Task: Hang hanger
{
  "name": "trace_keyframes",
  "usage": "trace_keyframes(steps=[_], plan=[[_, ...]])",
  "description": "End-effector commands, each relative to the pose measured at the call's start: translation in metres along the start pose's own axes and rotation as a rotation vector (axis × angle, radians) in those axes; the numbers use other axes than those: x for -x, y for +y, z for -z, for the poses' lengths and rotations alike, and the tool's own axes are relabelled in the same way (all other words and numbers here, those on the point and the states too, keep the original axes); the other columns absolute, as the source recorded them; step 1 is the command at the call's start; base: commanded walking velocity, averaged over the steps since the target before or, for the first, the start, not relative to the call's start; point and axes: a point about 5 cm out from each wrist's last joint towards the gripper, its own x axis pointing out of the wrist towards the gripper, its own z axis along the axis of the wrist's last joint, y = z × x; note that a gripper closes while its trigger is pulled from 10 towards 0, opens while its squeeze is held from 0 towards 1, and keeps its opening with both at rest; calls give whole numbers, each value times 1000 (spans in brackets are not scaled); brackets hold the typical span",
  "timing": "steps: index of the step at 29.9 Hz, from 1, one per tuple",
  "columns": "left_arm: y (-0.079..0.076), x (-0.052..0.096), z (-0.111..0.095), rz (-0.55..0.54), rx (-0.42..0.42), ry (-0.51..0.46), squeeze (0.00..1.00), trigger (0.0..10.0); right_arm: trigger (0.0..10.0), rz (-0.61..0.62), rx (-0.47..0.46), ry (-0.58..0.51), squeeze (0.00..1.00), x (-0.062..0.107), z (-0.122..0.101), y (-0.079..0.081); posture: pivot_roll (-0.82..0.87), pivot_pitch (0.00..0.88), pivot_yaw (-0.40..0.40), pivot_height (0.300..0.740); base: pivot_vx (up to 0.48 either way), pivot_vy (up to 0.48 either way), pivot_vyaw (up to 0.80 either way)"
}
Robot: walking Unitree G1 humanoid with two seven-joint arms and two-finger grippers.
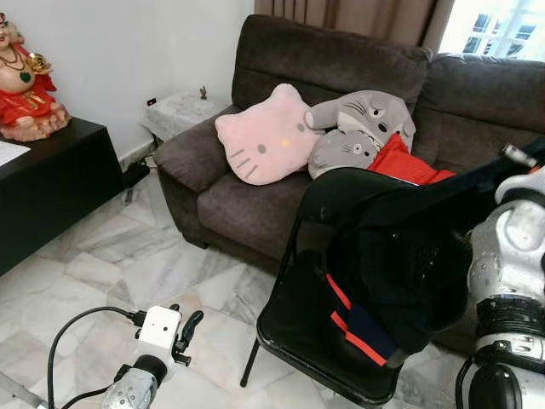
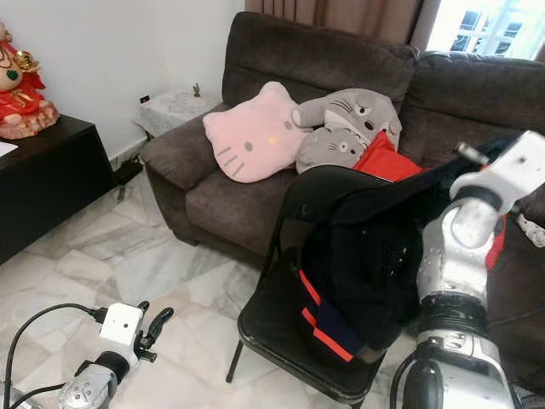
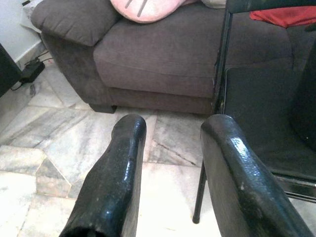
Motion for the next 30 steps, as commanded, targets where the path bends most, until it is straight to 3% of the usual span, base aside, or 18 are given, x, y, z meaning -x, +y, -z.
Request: trace_keyframes(steps=[1,2,3,6,7,11,14,18,19,21,22,23,25,28,29,30], plan=[[1,-1,1,3,-2,9,0,10000,0,-79,-84,-172,0,-8,-42,20,39,0,-5,740,0,0,0],[1,-1,1,4,-2,9,0,10000,0,-92,-104,-206,0,-7,-50,23,39,0,-5,740,0,0,0],[1,-1,1,4,-2,9,0,10000,0,-121,-147,-300,0,-7,-74,31,41,0,-4,740,0,0,0],[1,-1,1,3,-2,9,0,10000,0,-135,-171,-349,0,-6,-89,34,41,0,-4,740,0,0,0],[1,-1,1,2,-2,10,0,10000,0,-171,-207,-439,0,-5,-115,40,36,0,-3,740,0,0,0],[1,-1,1,2,-1,10,0,10000,0,-214,-238,-510,0,-3,-138,46,31,0,-1,740,0,0,0],[0,-1,1,4,1,11,0,10000,0,-326,-394,-594,0,6,-175,58,29,0,0,740,0,0,0],[0,-1,2,3,4,11,0,10000,0,-444,-467,-594,0,18,-186,72,19,0,2,740,0,0,0],[0,-1,2,3,5,12,0,10000,275,-561,-451,-519,0,27,-171,88,16,0,2,740,0,0,0],[0,-1,2,3,5,12,0,10000,510,-610,-442,-469,0,31,-161,95,15,0,1,740,0,0,0],[0,-1,2,4,6,12,0,10000,1412,-666,-417,-385,0,36,-143,105,20,0,-2,740,0,0,0],[0,-1,2,4,6,12,0,10000,2196,-707,-370,-282,0,43,-119,113,22,0,-3,740,0,0,0],[0,-1,2,4,7,12,0,10000,2039,-726,-284,-100,0,56,-77,121,24,0,-7,740,0,0,0],[0,1,2,-11,12,11,0,10000,2627,-616,-190,306,0,100,9,110,36,0,-16,740,0,0,0],[1,1,3,-15,13,10,0,10000,8706,-570,-177,431,0,120,34,101,37,0,-18,740,0,0,0],[1,1,3,-17,14,11,0,10000,8706,-543,-173,497,0,131,47,96,37,0,-18,740,0,0,0]])
